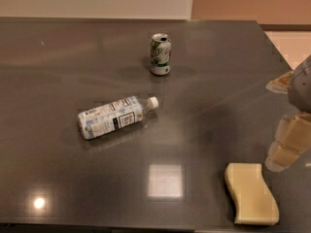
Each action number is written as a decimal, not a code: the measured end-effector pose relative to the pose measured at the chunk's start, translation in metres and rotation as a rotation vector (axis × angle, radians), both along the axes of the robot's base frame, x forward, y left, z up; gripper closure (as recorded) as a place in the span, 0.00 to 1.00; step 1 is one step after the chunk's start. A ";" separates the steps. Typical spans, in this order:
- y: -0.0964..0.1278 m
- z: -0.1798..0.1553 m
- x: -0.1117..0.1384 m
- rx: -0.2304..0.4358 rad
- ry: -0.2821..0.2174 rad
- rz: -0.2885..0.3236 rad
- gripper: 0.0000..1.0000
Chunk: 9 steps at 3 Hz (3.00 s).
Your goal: Move sponge near 7up can
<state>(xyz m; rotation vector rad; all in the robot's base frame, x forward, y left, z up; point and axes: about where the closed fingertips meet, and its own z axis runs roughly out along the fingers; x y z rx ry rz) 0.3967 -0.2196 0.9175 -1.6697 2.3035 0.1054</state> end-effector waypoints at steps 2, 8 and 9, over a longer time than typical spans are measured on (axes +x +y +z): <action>0.009 -0.050 -0.050 -0.005 0.032 0.119 0.00; 0.024 -0.067 -0.087 -0.027 0.059 0.295 0.87; 0.037 -0.030 -0.074 0.017 0.020 0.301 1.00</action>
Offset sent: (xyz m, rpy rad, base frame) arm -0.0829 0.0124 -0.0827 -0.0233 0.0641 0.2135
